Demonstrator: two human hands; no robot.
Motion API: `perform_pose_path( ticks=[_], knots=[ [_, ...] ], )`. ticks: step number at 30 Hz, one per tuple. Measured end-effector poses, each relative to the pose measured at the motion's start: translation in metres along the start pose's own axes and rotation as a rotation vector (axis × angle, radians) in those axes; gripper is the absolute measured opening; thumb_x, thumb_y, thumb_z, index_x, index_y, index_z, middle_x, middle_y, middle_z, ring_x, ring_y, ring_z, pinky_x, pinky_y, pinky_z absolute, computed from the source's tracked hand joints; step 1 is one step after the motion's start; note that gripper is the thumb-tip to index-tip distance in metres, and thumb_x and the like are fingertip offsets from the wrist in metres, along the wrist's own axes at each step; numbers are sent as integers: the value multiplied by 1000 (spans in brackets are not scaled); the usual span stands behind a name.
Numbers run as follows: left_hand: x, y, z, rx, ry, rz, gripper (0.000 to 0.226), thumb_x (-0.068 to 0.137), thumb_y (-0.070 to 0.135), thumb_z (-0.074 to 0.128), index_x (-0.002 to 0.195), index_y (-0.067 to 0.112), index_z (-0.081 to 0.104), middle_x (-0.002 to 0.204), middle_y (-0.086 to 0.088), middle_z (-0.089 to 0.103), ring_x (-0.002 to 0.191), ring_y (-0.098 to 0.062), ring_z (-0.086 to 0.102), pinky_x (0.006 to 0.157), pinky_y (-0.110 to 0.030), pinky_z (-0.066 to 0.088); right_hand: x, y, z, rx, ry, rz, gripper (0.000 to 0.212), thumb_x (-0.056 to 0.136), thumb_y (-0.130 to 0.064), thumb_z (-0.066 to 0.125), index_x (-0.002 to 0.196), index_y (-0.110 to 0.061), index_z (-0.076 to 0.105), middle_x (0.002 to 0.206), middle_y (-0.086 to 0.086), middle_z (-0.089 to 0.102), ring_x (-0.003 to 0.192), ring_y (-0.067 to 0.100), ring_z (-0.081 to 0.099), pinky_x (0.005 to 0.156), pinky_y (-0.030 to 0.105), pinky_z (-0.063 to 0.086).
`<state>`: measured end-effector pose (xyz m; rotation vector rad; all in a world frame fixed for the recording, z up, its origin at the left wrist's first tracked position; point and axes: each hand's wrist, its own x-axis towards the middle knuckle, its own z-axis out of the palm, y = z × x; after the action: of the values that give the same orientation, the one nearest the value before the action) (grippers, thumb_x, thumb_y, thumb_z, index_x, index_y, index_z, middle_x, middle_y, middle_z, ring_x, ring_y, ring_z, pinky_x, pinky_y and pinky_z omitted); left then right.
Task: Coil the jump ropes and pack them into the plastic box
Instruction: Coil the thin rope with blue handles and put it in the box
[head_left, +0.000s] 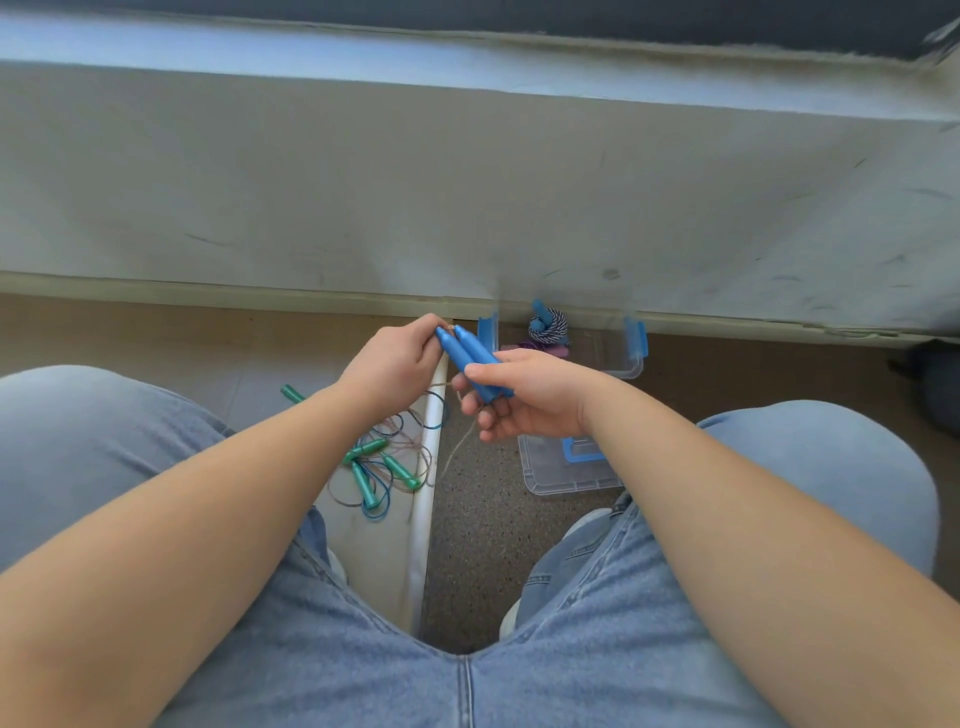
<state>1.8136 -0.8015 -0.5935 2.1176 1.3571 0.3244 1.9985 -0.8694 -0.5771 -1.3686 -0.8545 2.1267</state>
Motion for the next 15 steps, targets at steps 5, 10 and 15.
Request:
perform_pose_path(
  ticks=[5,10,15],
  knots=[
    [-4,-2,1,-18,-74,36,17,100,29,39,102,28,56,65,-3,61,54,-21,53,52,-32,39,-2,-1,3,26,-22,14,28,104,-27,52,124,-8,56,77,6,57,60,16,49,75,40,55],
    [-2,-1,1,-41,-13,17,19,102,28,38,101,23,57,64,0,58,52,-15,50,50,-29,34,0,-1,2,71,-2,26,36,103,-28,53,128,-3,56,72,1,49,56,11,34,64,31,47],
    [0,0,2,-22,-9,-16,21,103,29,36,95,21,53,65,-4,58,56,-22,53,52,-32,36,0,-2,3,34,31,3,21,104,-29,49,108,-9,58,68,-2,44,51,9,29,57,27,45]
  ],
)
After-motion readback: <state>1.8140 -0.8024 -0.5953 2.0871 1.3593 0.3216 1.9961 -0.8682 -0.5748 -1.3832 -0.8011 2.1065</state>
